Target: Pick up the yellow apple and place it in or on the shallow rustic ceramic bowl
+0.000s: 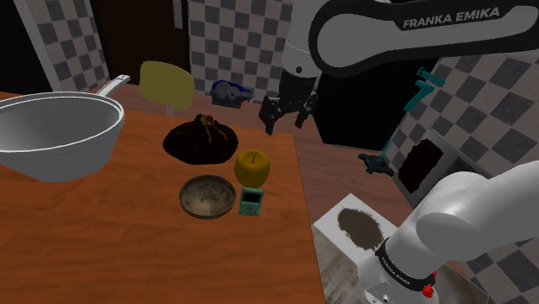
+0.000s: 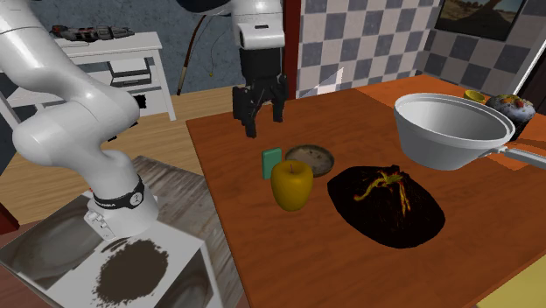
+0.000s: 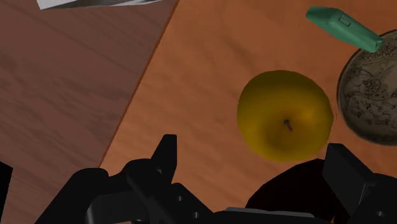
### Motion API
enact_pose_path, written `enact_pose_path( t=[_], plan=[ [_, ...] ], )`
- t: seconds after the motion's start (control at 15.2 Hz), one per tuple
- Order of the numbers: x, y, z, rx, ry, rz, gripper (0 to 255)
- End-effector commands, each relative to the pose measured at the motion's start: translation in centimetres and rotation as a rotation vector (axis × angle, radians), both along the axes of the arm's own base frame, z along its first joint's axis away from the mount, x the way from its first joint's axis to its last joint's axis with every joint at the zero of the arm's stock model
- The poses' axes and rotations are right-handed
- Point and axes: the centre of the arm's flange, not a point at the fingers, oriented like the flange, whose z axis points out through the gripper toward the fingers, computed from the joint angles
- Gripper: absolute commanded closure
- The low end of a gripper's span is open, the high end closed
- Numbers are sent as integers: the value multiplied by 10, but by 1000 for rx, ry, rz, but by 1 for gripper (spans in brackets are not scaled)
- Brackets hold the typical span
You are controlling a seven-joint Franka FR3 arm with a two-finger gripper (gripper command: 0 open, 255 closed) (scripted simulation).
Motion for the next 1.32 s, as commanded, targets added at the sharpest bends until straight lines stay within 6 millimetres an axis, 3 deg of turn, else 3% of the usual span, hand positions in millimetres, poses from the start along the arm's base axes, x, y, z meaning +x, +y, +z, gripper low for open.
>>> enact_pose_path(
  t=[0.0,0.33,0.86,1.25],
  plan=[
    [16,24,-20,-30,-2,-42,0],
    [47,69,-64,-105,-4,-132,0],
    [50,61,-103,-105,-4,-132,0],
    [50,61,-103,-105,-4,-132,0]
  ],
)
